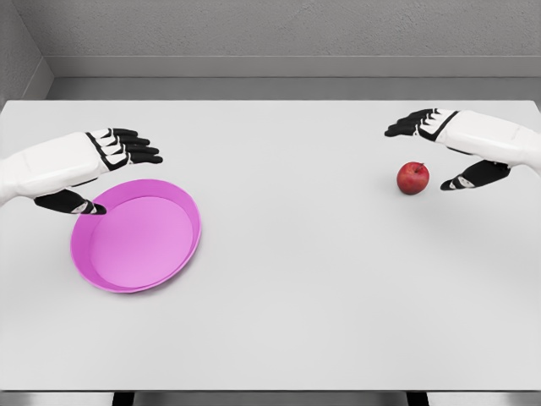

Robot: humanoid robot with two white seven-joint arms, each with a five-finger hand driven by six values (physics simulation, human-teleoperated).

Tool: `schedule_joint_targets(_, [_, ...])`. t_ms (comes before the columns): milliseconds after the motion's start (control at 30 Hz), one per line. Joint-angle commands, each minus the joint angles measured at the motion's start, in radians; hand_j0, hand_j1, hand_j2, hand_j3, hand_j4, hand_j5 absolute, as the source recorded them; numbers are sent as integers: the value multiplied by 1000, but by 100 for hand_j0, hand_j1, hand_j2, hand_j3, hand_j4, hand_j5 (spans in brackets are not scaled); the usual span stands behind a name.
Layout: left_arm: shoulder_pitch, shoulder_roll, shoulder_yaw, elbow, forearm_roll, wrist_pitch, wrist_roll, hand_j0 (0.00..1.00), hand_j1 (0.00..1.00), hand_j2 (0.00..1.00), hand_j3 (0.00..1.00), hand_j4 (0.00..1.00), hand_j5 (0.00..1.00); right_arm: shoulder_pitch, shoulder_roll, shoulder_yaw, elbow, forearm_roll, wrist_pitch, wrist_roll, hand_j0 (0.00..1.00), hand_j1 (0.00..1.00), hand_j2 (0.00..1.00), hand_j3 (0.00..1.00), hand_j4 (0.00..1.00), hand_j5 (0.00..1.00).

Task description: Put the apple on the plate with both arms

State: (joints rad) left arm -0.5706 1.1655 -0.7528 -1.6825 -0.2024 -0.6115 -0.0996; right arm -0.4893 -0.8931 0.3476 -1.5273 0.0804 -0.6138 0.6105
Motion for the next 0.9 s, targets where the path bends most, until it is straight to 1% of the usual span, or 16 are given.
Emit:
schedule_joint_targets(0, [0, 0, -2, 0, 6, 1, 0, 100, 100, 100, 100, 100, 100, 0, 0, -1, 1, -7, 3, 0, 100, 100, 100, 100, 100, 100])
schedule_joint_targets(167, [0, -1, -3, 0, 6, 1, 0, 100, 100, 100, 100, 100, 100, -18, 0, -6, 6, -8, 3, 0, 100, 100, 100, 100, 100, 100])
schedule_joint_targets(233, [0, -10, -3, 0, 3, 1, 0, 100, 100, 100, 100, 100, 100, -12, -1, -16, 13, -8, 3, 0, 100, 100, 100, 100, 100, 100])
schedule_joint_targets(300, [0, -18, -3, 0, -14, 1, 0, 100, 100, 100, 100, 100, 100, 0, -6, 1, 58, -10, 3, 0, 100, 100, 100, 100, 100, 100])
schedule_joint_targets(333, [0, -20, -3, 0, -14, 1, 0, 100, 100, 100, 100, 100, 100, 17, -7, 1, 73, -10, 3, 0, 100, 100, 100, 100, 100, 100])
schedule_joint_targets(400, [0, -20, -3, 0, -14, 1, 0, 100, 100, 100, 100, 100, 100, 18, -12, 5, 105, -8, 3, 0, 100, 100, 100, 100, 100, 100])
schedule_joint_targets(533, [0, -20, -3, 0, -15, 1, 0, 100, 100, 100, 100, 100, 100, 29, -9, 27, 113, -8, 3, 0, 100, 100, 100, 100, 100, 100])
schedule_joint_targets(600, [-2, -20, -3, 1, -18, 1, 0, 100, 100, 100, 100, 100, 100, 28, -7, 27, 128, -7, 3, 0, 100, 100, 100, 100, 100, 100])
schedule_joint_targets(767, [-2, -20, -3, 1, -25, 1, 0, 100, 100, 100, 100, 100, 100, 26, -3, 28, 128, 2, 3, 0, 100, 100, 100, 100, 100, 100])
schedule_joint_targets(867, [-2, -20, -2, 1, -25, 1, 0, 100, 100, 100, 100, 100, 100, 28, -1, 37, 130, 35, 3, 0, 100, 100, 100, 100, 100, 100])
